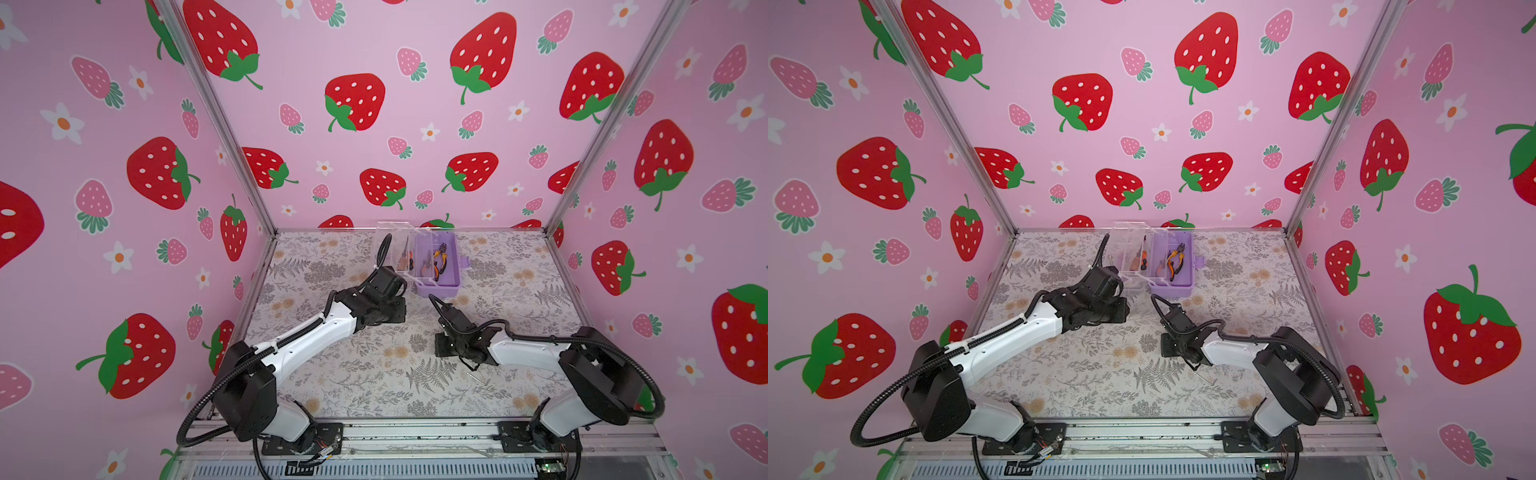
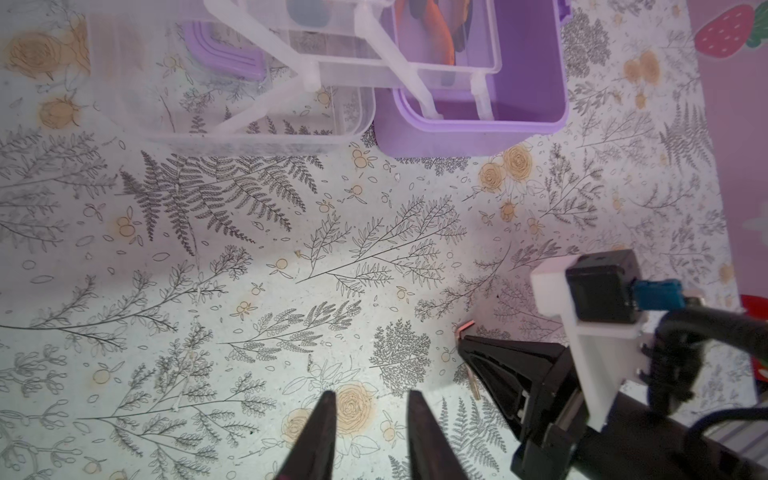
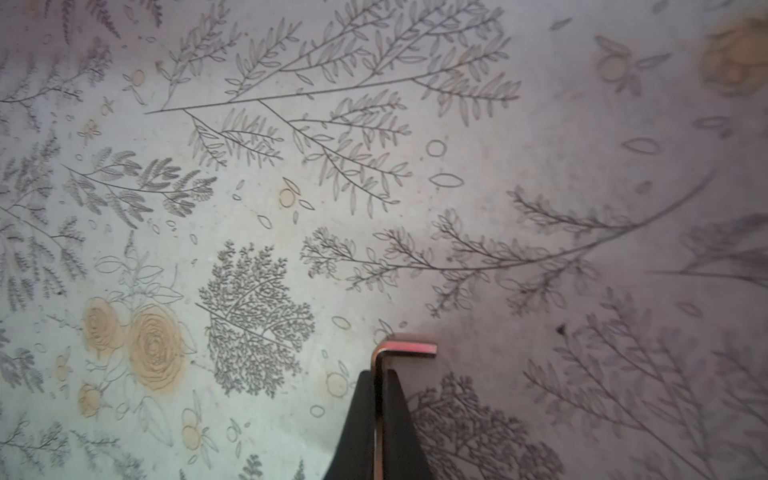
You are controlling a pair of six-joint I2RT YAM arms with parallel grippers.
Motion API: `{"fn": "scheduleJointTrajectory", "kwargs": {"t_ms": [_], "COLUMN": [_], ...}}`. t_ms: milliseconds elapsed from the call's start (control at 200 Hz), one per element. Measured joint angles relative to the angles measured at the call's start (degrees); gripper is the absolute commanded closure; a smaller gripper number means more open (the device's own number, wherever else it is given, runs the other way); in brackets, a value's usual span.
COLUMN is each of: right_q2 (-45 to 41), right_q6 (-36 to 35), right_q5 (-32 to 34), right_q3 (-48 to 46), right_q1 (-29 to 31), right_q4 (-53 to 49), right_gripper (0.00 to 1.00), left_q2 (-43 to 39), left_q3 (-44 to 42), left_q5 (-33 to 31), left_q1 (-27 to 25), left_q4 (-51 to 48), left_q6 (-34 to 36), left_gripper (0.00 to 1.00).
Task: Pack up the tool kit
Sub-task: 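Grasp the pink hex key on the table with the right gripper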
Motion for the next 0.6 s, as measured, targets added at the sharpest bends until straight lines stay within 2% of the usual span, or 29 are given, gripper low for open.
{"fn": "scheduleJointTrajectory", "kwargs": {"t_ms": [180,375,495,600], "right_q2": [4.8,7.6,7.6,6.4], "right_q6": [-0.6,-0.5,0.5,0.8], "right_q5": [-2.9,-5.1,-6.0,-6.1], "right_q3": [5.2,7.2,7.1,6.1], "right_q1": [0.2,0.6,0.6,0.6], "right_q4": [1.7,3.3,4.2,4.8], "right_gripper": [0.97,0.81,0.75,0.74], "left_q2": [-3.3,-4.4,-2.3,1.5], "left_q3": [-6.8,-11.3,-12.0,-11.8], "left_q5": [0.7,2.0,3.2,3.7], "left_q1": [-0.1,-0.3,-1.5,-3.7], "left_q4": [1.2,3.7,6.0,8.2], "left_q6": [-0.8,-2.4,-3.6,-4.2], "left_gripper": [0.77,0.68,0.61,0.59]}}
